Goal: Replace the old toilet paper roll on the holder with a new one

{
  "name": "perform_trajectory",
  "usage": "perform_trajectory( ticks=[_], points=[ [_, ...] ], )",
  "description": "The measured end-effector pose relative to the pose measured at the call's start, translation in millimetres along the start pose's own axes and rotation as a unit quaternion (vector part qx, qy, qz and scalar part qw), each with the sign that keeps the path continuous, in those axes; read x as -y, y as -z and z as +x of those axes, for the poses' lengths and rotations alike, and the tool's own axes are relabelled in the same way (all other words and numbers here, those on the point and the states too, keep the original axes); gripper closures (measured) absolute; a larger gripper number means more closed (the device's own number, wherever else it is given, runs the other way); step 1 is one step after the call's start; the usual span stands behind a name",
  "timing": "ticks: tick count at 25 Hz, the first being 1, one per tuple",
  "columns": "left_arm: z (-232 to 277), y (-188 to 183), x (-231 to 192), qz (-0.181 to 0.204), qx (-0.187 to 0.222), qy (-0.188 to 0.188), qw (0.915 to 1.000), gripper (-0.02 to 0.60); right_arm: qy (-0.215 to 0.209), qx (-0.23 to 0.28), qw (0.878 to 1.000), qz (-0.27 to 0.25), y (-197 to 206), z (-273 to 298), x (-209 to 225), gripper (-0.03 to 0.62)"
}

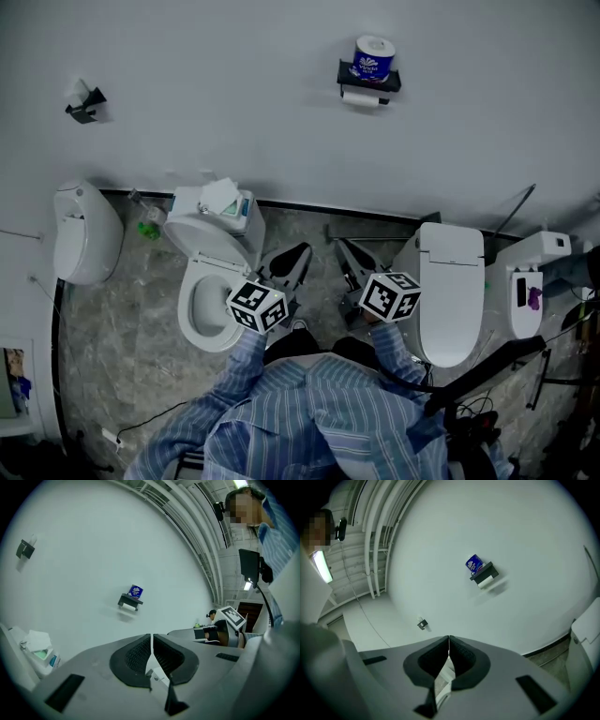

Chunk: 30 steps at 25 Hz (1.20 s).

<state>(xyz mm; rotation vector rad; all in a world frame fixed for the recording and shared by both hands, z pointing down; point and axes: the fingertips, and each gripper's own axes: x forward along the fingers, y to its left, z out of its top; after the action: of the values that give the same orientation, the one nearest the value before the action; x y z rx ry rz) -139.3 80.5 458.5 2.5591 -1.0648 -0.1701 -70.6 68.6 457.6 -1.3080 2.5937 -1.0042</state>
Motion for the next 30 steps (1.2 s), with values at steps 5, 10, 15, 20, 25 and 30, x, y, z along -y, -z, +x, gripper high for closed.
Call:
perform_trajectory(
  ticks=[5, 10, 15, 20, 25, 30],
  points=[
    [4, 3, -22, -0.021, -0.008, 0.008, 0.9997, 0.575, 0.02, -0.005, 1.0, 0.002, -1, 16, 5, 0.59],
    [17, 5, -34, -0.036, -0.013, 0.015, 0.9991, 0.574, 0.031, -0.013, 0.999, 0.003, -6, 30, 14, 0.59],
    [29, 13, -48, -0.056, -0.029, 0.0, 0.998, 0.575, 0.03, -0.033, 0.999, 0.004, -6, 43, 29, 0.589],
    [48, 9, -70, -0.061, -0.024, -0.029, 0.9974, 0.575, 0.027, -0.02, 0.999, -0.021, -31, 62, 50, 0.591],
    [90, 1, -83, -0.06, -0.017, -0.054, 0.9966, 0.574, 0.014, -0.028, 0.999, -0.026, -66, 78, 87, 0.59],
    [159, -12, -83, -0.063, -0.003, -0.061, 0.9961, 0.574, 0.0, -0.027, 0.999, -0.043, -118, 89, 132, 0.589]
  ],
)
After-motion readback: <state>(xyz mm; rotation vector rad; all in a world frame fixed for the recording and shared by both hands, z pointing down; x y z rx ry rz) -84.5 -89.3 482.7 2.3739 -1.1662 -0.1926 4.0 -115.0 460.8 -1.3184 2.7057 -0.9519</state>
